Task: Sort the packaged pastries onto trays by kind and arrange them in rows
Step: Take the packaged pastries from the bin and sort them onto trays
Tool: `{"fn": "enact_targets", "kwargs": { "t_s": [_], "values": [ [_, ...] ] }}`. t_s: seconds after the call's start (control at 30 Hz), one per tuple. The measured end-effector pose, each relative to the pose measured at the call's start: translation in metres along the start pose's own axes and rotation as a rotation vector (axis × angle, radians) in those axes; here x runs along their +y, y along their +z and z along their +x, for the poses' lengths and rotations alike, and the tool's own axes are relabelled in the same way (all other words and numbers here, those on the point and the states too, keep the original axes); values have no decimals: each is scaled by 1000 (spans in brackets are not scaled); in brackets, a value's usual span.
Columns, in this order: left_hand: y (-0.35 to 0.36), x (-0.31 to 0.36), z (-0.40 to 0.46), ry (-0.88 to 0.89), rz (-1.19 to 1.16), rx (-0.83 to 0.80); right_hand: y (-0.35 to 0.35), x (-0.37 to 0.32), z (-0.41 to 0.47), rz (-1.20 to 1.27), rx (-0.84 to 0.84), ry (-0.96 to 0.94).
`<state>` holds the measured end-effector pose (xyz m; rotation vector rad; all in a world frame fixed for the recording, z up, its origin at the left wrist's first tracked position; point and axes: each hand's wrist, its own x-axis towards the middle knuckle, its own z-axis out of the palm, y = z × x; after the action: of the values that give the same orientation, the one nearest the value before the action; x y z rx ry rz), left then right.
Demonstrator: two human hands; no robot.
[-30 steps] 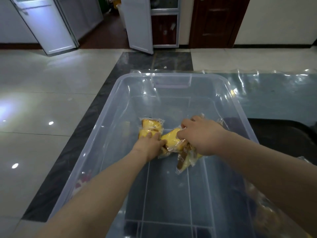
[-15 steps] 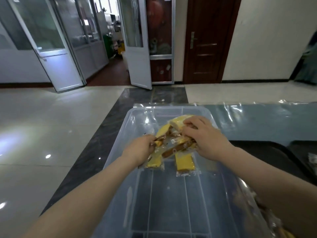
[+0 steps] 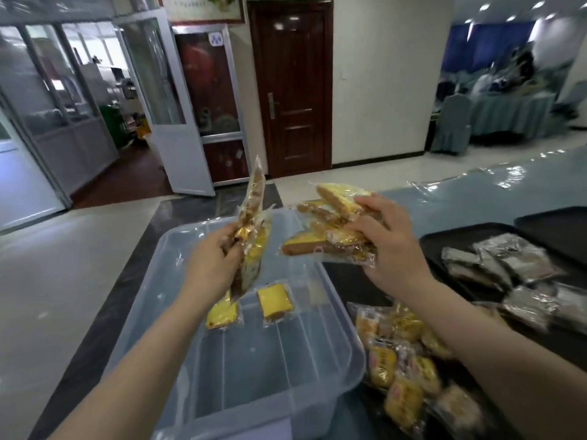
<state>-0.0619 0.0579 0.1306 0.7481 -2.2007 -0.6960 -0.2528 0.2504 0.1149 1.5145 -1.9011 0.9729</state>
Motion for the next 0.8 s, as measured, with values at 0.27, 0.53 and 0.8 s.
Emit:
{"fn": "enact_targets", "kwargs": {
  "t_s": [0.27,0.53,0.8],
  "values": [
    [108,123,-18,77,-36,-6,-113,118,-67,-30,22,133],
    [280,227,-23,-7,-198,-86,-209,278,-140,-60,-21,258],
    [419,287,0,35,-189,-274,-247,398,-209,-150,23,466]
  ]
}}
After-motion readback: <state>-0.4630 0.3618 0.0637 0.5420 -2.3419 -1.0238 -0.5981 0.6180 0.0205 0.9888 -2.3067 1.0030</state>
